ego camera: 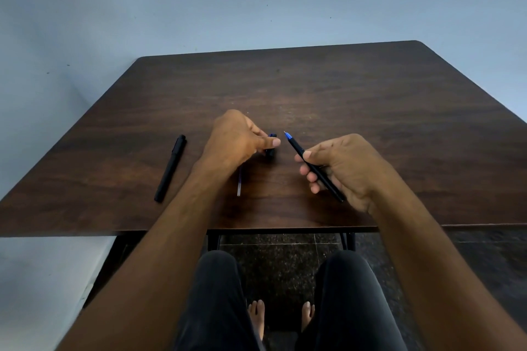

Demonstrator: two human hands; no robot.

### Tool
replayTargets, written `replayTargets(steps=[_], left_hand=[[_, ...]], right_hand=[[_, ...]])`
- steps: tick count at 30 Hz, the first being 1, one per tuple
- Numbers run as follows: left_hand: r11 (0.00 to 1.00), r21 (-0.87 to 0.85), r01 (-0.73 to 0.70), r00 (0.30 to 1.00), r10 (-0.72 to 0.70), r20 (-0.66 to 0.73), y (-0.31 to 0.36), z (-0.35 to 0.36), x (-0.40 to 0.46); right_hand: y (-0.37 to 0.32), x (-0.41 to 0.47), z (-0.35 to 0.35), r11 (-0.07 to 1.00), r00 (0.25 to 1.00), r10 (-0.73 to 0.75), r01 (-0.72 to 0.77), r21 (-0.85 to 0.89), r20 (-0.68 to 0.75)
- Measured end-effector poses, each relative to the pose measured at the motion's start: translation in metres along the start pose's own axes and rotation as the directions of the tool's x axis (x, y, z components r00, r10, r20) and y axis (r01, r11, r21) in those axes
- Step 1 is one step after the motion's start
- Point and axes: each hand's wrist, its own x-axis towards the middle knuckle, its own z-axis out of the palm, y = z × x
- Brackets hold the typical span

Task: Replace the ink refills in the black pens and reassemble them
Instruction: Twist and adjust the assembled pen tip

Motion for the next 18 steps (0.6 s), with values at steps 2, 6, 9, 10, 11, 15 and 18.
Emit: replayTargets(steps=[2, 6, 9, 10, 11, 15, 18], left_hand=[[0.999, 0.05, 0.015, 1.0, -0.015, 0.012, 0.003, 0.001, 0.004], [0.994, 0.109, 0.006, 1.0, -0.006, 0.007, 0.008, 0.006, 0.008], [0.991, 0.129, -0.028, 0.999, 0.033, -0.039, 0.006, 0.011, 0.009], [0.989, 0.143, -0.03, 0.998, 0.038, -0.054, 0.006, 0.011, 0.009], [0.987, 0.16, -0.023, 0.998, 0.033, -0.062, 0.006, 0.012, 0.009], [0.987, 0.155, -0.034, 0.992, 0.052, -0.117, 0.003, 0.01, 0.007], [0.983, 0.073, -0.171, 0.961, 0.182, -0.208, -0.008, 0.011, 0.0]], right_hand=[[0.002, 0.003, 0.0, 1.0, 1.0, 0.002, -0.002, 0.002, 0.002], [0.004, 0.006, 0.001, 1.0, 1.0, 0.005, -0.005, 0.009, 0.009], [0.005, 0.007, 0.001, 1.0, 1.0, 0.008, -0.008, 0.011, 0.011], [0.005, 0.008, 0.0, 1.0, 1.0, 0.01, -0.01, 0.006, 0.013], [0.006, 0.008, 0.0, 1.0, 1.0, 0.013, -0.013, 0.0, 0.015], [0.008, 0.011, -0.001, 1.0, 1.0, -0.001, 0.001, -0.015, 0.026], [0.009, 0.011, 0.0, 0.999, 0.998, -0.041, 0.041, -0.011, 0.052]])
